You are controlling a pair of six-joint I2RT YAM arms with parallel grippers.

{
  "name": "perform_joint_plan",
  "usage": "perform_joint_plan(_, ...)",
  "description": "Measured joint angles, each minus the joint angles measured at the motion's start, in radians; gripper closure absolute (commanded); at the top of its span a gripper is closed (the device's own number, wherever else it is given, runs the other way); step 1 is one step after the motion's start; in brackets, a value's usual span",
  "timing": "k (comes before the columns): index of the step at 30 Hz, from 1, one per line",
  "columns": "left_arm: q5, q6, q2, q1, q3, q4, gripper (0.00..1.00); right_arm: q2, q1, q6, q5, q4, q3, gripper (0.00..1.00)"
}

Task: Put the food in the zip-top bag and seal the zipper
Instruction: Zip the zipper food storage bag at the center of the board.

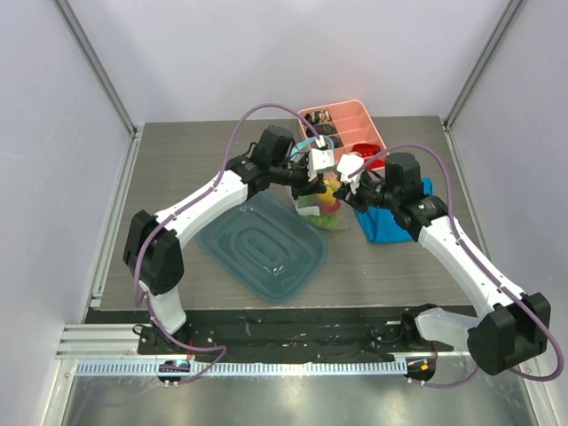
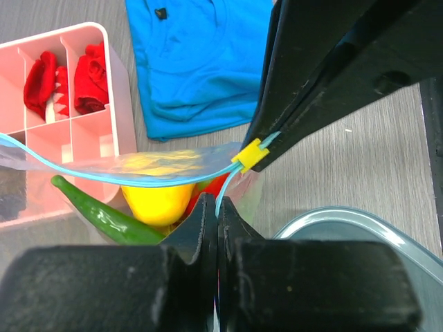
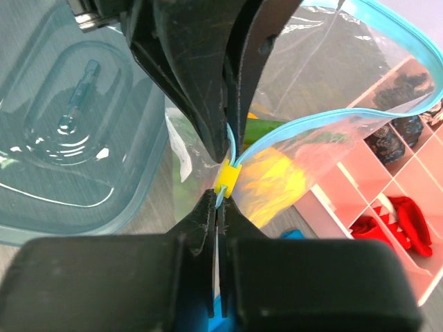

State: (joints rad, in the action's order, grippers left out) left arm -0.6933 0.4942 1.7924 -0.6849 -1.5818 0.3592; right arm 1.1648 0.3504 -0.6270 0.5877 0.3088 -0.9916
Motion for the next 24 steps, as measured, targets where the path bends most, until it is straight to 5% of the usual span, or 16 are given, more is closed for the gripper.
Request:
perform_joint_plan(3,-0.003,0.004,0.0,0.0,0.0,0.009,0.59,-0.002,0.0,0.001,-0.007,-0.026,0.016,0.99)
perform_joint_plan(6,-0.014,0.011,-0.002,0.0,0.0,0.008,0.48,-0.007,0.0,0.001,-0.01,-0.035,0.031,0.99)
perform_joint_plan(20,-0.129,0.163,-0.146,0.0,0.126,-0.13,0.37,-0.059,0.0,0.003,-0.027,-0.049,0.072,0.99)
perform_joint_plan(24,-0.139,0.262,-0.129,-0.008,0.073,-0.072,0.49,-0.064,0.0,0.006,-0.029,-0.047,0.074,0.99)
